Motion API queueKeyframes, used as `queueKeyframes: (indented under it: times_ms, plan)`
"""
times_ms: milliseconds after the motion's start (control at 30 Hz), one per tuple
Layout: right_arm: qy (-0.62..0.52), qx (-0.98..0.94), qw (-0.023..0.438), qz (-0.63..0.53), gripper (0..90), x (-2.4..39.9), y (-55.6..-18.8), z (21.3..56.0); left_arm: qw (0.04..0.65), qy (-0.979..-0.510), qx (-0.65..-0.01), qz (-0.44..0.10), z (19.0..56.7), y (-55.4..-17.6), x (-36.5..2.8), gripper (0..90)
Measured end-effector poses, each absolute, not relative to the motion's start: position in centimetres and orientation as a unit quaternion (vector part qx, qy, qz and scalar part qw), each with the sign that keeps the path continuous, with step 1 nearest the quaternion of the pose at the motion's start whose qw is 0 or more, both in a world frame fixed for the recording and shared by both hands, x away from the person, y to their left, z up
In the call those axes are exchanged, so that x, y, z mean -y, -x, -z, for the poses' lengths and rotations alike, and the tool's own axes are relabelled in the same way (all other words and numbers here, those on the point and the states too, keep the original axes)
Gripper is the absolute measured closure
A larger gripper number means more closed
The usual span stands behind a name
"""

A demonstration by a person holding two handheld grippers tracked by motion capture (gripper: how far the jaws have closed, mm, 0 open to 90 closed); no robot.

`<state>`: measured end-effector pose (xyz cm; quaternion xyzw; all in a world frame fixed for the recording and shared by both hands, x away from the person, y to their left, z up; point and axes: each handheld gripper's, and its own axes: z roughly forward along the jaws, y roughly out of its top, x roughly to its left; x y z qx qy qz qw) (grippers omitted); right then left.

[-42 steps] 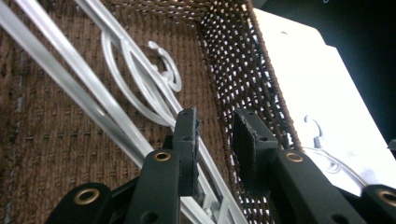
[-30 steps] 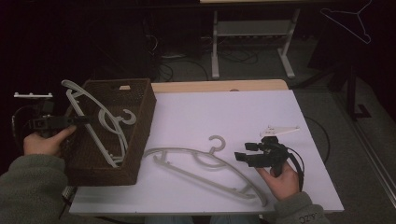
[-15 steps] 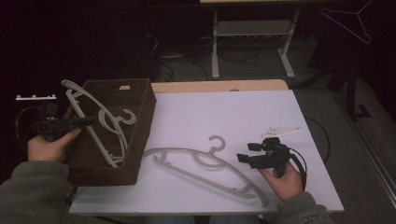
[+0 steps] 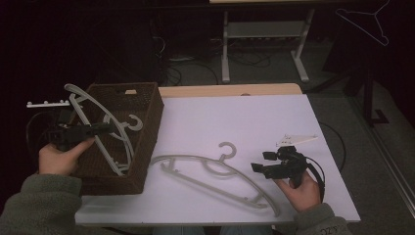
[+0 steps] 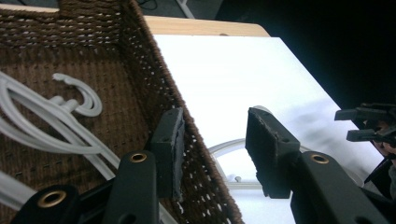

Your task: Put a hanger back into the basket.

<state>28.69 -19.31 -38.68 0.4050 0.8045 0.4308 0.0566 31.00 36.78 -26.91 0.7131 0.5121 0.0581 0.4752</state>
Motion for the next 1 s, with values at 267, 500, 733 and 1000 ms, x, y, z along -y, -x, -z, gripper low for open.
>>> queueKeyframes:
  times_ms: [267,500,733,1000]
  plan:
    - [-0.409,-0.812,0.047,-0.415,33.5,18.9,-29.0,39.1,0.482,-0.724,-0.489,-0.055,26.7,-30.3,-34.9,54.7]
    - [-0.413,-0.821,0.028,-0.392,35.2,18.3,-29.9,39.8,0.486,-0.734,-0.47,-0.055,27.0,-29.7,-33.3,53.8]
    - [-0.402,-0.837,0.013,-0.371,38.0,17.6,-30.6,40.5,0.493,-0.743,-0.451,-0.051,27.1,-28.7,-31.6,53.1]
    - [-0.383,-0.859,-0.018,-0.339,46.7,16.2,-31.4,41.7,0.491,-0.758,-0.427,-0.044,27.9,-27.8,-29.2,51.9]
